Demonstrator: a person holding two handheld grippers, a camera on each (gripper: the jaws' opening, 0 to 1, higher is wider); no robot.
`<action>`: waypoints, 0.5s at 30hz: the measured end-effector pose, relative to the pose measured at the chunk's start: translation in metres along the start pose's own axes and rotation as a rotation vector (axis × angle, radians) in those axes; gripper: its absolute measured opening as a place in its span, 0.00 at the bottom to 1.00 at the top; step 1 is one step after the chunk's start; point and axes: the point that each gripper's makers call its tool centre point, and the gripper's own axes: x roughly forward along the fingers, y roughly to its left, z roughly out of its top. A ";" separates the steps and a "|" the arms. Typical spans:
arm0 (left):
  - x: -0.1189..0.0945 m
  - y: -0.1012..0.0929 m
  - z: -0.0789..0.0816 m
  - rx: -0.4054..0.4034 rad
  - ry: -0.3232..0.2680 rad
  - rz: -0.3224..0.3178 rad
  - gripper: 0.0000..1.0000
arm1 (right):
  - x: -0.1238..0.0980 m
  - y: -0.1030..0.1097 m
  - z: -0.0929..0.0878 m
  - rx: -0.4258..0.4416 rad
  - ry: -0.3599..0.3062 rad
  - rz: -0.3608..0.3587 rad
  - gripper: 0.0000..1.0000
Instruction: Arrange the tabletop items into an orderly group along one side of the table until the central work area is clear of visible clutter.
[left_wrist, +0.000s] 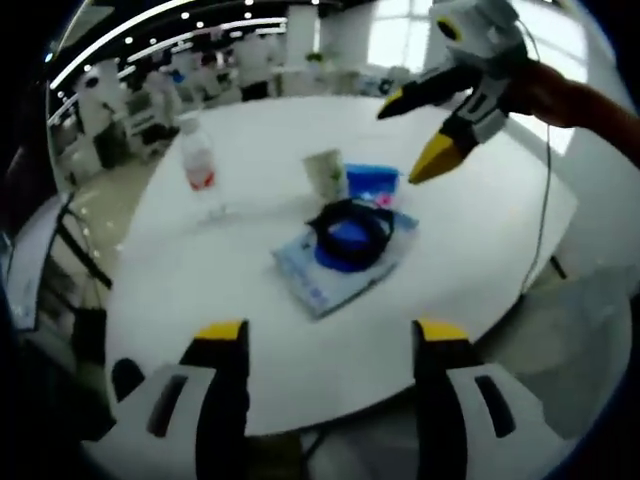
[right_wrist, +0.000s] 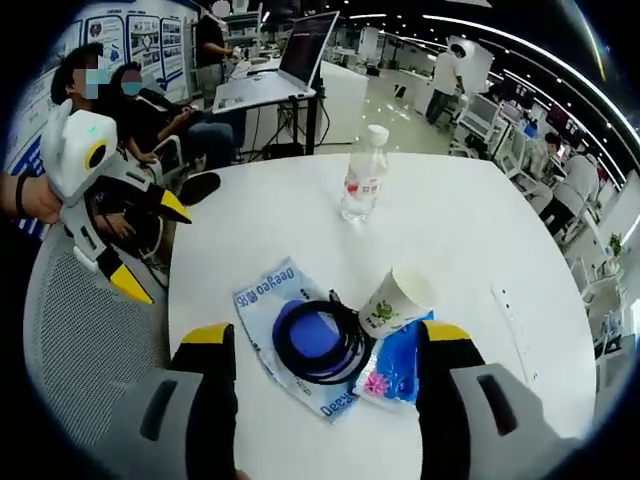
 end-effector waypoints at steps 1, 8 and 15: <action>0.000 0.000 0.000 0.000 -0.002 0.000 0.63 | 0.002 -0.002 0.001 0.002 -0.001 0.005 0.73; 0.000 -0.001 0.004 0.000 -0.023 -0.013 0.64 | 0.025 -0.016 0.017 0.016 0.001 0.039 0.72; 0.000 0.001 0.006 0.017 -0.031 0.007 0.64 | 0.053 -0.027 0.023 -0.027 0.056 0.076 0.68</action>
